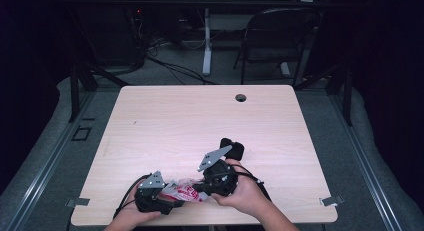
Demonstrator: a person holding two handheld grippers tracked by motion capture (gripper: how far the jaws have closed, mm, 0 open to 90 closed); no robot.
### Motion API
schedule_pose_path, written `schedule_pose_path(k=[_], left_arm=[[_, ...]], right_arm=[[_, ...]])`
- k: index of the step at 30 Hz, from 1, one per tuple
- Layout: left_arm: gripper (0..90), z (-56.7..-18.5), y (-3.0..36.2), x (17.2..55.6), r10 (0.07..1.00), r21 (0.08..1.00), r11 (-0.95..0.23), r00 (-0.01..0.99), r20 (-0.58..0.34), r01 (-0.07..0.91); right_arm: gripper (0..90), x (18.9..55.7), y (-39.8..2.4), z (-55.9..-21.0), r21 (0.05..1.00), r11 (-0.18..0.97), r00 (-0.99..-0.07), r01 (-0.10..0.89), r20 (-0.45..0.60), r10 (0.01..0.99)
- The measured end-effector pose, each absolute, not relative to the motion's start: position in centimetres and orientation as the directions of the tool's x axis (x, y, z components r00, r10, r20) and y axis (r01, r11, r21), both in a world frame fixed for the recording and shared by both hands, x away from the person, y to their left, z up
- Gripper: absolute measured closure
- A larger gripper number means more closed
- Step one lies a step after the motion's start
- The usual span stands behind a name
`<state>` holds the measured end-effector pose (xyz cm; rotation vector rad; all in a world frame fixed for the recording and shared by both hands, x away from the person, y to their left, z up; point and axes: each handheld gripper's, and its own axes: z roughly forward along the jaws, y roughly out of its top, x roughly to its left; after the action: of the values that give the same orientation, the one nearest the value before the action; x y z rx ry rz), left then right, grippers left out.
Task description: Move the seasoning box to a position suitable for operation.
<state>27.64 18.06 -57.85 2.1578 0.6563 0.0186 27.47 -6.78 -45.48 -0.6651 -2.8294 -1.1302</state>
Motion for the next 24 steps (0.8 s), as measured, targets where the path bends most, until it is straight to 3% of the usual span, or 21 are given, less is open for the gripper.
schedule_pose_path(k=[13, 24], left_arm=[[50.3, -58.18, 17.87, 27.81, 0.453, 0.732, -0.520, 0.869, -0.200, 0.440], [58.8, -57.79, 17.83, 27.49, 0.500, 0.724, -0.551, 0.859, -0.112, 0.415]], right_arm=[[90.0, 27.74, -6.86, -45.76, 0.654, 0.631, -0.898, 0.417, 0.190, 0.397], [90.0, 28.09, -7.01, -46.10, 0.645, 0.618, -0.883, 0.450, 0.216, 0.417]])
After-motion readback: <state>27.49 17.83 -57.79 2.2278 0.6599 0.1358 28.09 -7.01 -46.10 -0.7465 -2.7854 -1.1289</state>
